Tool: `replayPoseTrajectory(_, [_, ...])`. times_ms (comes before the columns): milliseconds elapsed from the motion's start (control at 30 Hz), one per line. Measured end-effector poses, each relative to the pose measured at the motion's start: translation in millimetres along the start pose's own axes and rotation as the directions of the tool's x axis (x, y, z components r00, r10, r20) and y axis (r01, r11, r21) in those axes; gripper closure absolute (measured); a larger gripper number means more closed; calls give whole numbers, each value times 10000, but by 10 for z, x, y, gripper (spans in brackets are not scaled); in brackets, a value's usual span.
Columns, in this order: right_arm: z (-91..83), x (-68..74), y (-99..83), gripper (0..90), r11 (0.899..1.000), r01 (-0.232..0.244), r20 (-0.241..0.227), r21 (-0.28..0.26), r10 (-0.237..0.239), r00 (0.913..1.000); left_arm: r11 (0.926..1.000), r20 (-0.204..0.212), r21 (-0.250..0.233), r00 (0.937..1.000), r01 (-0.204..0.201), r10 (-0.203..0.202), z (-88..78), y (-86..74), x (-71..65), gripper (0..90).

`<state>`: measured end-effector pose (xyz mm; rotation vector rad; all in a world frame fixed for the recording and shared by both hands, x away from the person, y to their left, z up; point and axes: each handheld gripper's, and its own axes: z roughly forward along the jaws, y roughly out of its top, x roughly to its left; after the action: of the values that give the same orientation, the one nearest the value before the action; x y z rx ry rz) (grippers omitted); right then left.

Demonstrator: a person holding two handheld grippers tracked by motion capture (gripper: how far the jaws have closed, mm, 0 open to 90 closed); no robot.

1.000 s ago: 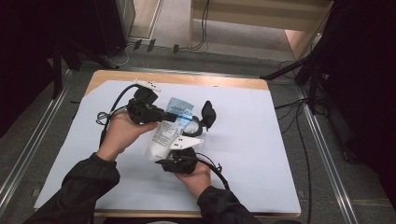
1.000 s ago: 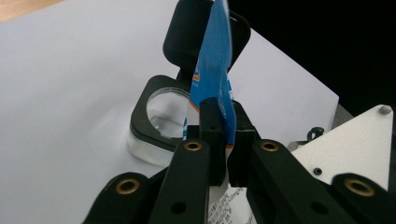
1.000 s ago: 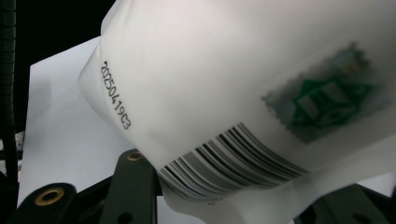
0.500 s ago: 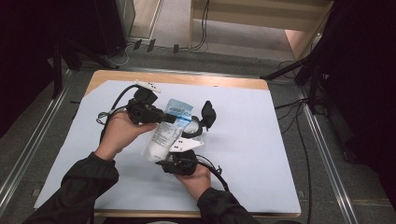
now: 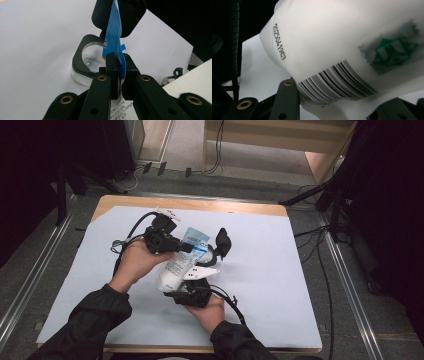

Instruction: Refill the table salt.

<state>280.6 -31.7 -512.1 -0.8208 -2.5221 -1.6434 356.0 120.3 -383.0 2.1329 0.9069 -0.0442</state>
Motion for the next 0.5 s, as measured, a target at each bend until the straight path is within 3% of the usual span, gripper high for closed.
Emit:
replayPoseTrajectory(333, [11,-6,14,626,10000,-59,-369,-55,57,9993,9999,-73,105,10000,-9,9,53,28,-9,897])
replayPoseTrajectory(500, [20,9,15,607,9999,38,-265,-119,-41,9996,9999,-145,124,9998,-96,98,71,26,-36,897])
